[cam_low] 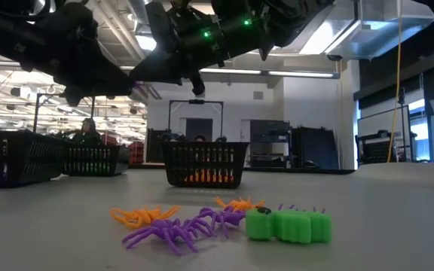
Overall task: Sort Halloween decoration
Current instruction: Put the purple spider toy into the bottom left black basket
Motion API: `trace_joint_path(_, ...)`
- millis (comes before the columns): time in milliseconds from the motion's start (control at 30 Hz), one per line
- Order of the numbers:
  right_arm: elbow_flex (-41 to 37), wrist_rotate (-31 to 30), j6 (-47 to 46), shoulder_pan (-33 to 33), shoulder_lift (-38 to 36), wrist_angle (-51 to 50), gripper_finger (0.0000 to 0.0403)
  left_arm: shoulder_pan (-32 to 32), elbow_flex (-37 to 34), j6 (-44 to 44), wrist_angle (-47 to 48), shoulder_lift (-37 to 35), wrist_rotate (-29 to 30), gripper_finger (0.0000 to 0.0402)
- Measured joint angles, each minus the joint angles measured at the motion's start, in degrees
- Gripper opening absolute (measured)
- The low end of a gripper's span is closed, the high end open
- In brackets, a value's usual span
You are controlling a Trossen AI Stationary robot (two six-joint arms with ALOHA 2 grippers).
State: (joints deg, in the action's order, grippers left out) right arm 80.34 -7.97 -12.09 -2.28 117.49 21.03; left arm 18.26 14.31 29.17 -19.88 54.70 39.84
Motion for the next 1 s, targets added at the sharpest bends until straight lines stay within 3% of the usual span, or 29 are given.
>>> trace_joint_path(267,0.00,0.02,-0.01,0.00,0.00,0.07,0.0001,0.02,0.00,-3.18,1.43,0.00,-1.97,0.0013)
trace_joint_path(400,-0.02,1.93,0.33,0.07,0.00,-0.01,0.0017,0.02,0.00,-5.36,1.45,0.00,-2.09,0.0003)
trace_joint_path(567,-0.09,3.93,1.65,0.04,-1.01,-3.17,0.0071,0.02,0.30,-7.67,3.12,-0.95,-4.07,0.0001)
trace_joint_path(800,-0.04,6.69,1.57,0.00,-7.80,-13.01,0.0129,0.26,11.60,-4.25,33.88,-5.98,-5.49,0.0000)
trace_joint_path(1000,-0.02,5.65,1.52,0.00,-12.89,-21.84,0.0137,2.97,25.94,5.82,63.09,-5.70,-17.18,0.0000)
